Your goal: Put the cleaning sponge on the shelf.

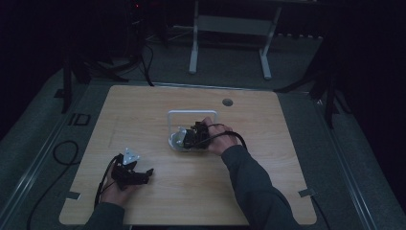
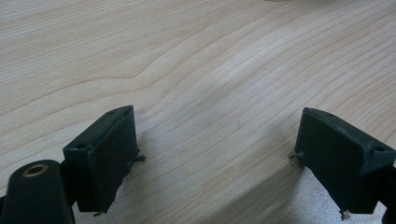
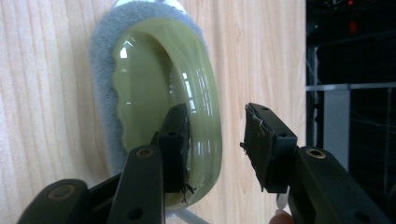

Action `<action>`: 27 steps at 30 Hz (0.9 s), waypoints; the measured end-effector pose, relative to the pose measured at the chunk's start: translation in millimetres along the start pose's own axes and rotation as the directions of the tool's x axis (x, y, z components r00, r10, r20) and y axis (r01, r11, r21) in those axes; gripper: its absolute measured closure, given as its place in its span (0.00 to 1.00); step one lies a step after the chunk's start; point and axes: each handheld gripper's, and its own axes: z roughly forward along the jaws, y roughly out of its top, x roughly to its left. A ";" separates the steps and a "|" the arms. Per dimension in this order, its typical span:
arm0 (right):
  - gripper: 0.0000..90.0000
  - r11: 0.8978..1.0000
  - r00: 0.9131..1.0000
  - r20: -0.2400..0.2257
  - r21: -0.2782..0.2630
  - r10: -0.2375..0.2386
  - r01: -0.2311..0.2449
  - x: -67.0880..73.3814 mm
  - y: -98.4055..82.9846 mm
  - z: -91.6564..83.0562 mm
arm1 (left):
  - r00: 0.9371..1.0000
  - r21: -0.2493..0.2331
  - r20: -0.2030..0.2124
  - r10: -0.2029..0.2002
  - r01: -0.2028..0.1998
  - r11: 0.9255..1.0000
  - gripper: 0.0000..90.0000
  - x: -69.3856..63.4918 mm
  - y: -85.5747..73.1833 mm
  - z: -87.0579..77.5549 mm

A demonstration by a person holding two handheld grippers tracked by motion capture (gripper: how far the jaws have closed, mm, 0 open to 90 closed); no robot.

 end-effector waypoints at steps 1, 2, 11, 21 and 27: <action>0.64 1.000 1.000 -0.016 0.000 0.002 -0.002 0.5 -0.4 0.8 | 1.000 -0.001 0.000 -0.001 0.001 1.000 0.15 -0.1 0.0 0.0; 0.64 1.000 1.000 -0.023 -0.001 0.004 -0.004 1.2 -0.6 1.1 | 1.000 0.000 0.000 -0.001 0.001 1.000 0.14 0.0 0.0 0.0; 0.49 1.000 0.999 -0.046 -0.014 0.019 -0.020 4.0 -2.1 -1.4 | 1.000 -0.001 0.000 -0.001 0.001 1.000 0.14 0.0 0.0 0.1; 0.38 0.991 0.984 -0.147 -0.072 0.102 -0.114 3.7 -4.5 -12.6 | 1.000 -0.001 0.000 -0.001 0.001 1.000 0.14 0.0 0.0 0.1; 0.37 0.974 0.964 -0.201 -0.107 0.175 -0.199 5.8 -8.0 -22.1 | 1.000 0.000 0.000 -0.001 0.001 1.000 0.14 0.0 0.0 0.0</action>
